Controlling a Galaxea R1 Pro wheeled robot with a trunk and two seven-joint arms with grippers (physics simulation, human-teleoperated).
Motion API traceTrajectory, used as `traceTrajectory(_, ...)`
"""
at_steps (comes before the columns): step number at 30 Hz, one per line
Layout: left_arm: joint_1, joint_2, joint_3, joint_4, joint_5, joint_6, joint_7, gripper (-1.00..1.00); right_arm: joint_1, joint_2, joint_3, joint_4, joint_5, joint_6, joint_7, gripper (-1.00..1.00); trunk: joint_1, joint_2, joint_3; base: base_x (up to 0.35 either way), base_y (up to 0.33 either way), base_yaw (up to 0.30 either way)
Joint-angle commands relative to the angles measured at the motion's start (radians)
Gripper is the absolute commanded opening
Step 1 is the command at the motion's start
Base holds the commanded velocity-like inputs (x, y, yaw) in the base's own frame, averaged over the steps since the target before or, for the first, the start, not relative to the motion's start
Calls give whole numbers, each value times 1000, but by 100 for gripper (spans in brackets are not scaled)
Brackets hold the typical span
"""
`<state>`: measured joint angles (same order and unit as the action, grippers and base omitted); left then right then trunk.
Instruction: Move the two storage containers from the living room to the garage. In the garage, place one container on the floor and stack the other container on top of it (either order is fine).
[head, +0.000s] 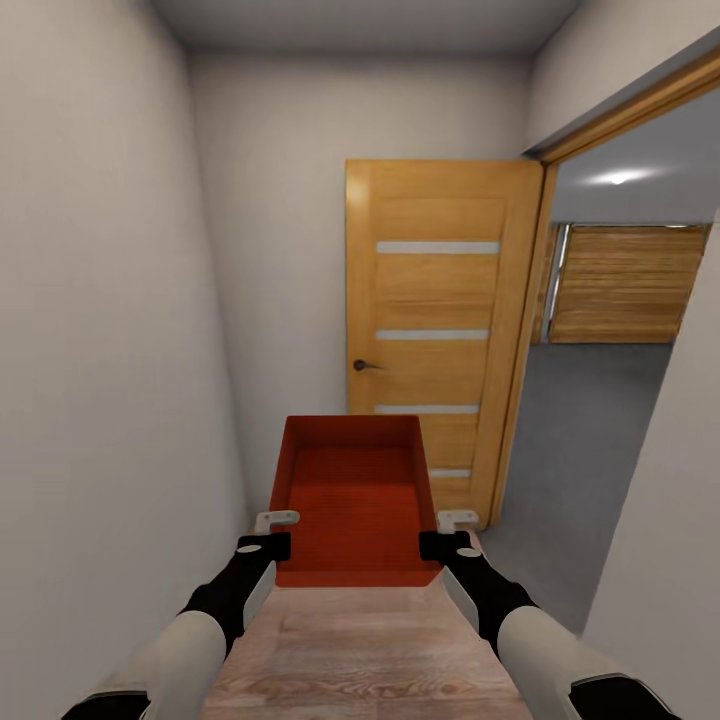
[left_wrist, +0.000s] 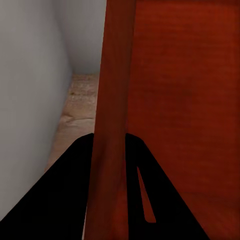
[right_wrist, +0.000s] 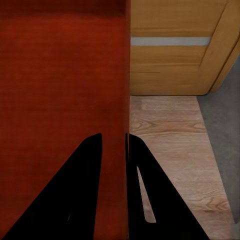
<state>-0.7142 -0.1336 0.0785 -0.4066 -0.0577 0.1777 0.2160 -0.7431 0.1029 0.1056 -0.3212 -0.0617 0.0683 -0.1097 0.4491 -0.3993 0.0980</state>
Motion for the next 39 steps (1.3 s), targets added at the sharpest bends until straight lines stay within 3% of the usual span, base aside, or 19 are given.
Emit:
traceTrajectory(1,-1,-1,58,-40,26,8,46,-100,1,0,8,-1,-26,6,4,-100,1,-1,0,322,0,0)
traceTrajectory(15,-1,-1,58,-41,25,8,47,-100,1,0,8,-1,-26,8,4,-100,1,-1,0,322,0,-1)
traceTrajectory(22,-1,-1,58,-42,24,7,57,-100,0,1,8,-1,-26,8,4,-100,1,-1,0,302,0,-170)
traceTrajectory(39,-1,-3,56,-43,24,6,61,-100,1,1,8,-1,-26,8,4,-100,1,-1,1,18,0,-233)
